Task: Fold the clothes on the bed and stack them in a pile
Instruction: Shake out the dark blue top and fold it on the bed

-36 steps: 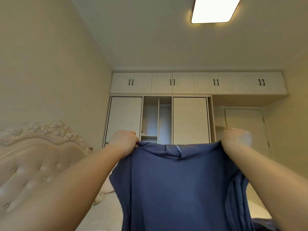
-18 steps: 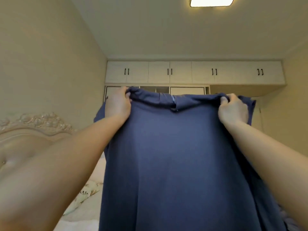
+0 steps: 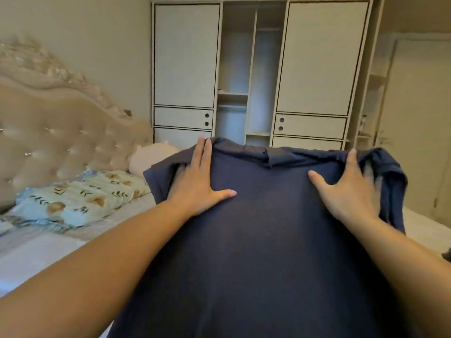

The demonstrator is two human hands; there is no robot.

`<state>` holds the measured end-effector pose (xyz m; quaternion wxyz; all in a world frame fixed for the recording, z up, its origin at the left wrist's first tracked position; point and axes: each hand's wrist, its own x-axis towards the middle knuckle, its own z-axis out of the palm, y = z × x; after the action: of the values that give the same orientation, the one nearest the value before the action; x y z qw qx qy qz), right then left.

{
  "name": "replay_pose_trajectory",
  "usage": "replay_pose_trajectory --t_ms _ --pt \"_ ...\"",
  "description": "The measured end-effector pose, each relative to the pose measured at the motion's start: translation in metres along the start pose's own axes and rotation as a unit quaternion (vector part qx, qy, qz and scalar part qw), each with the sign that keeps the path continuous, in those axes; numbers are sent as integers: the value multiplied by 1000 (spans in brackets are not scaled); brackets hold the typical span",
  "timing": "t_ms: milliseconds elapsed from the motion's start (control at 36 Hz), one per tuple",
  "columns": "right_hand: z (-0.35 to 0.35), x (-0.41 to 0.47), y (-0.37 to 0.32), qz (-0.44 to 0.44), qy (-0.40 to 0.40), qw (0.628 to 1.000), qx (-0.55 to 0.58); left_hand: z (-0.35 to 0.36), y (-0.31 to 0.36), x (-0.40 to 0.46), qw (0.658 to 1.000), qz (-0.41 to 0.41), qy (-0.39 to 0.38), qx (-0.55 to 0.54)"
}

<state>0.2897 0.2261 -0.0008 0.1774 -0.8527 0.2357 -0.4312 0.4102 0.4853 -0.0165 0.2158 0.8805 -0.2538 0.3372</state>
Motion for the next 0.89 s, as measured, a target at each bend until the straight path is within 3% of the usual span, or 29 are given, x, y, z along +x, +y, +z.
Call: replay_pose_trajectory --t_ms 83,139,250,361,611,889 --pt "76 39 22 24 -95 991 -94 73 -20 44 991 -1 -117 71" --pt "135 38 46 48 -187 966 -173 137 -28 45 973 -38 -183 133" --pt "248 -30 115 84 -337 906 -240 271 -45 -28 922 -164 -339 93" --pt "296 -56 162 88 -371 899 -216 327 -80 -64 918 -190 -334 99" --pt "281 -74 179 30 -391 890 -231 310 -80 -89 921 -122 -359 86" --pt "161 -171 187 40 -415 880 -226 219 -40 -192 916 -96 -380 85"
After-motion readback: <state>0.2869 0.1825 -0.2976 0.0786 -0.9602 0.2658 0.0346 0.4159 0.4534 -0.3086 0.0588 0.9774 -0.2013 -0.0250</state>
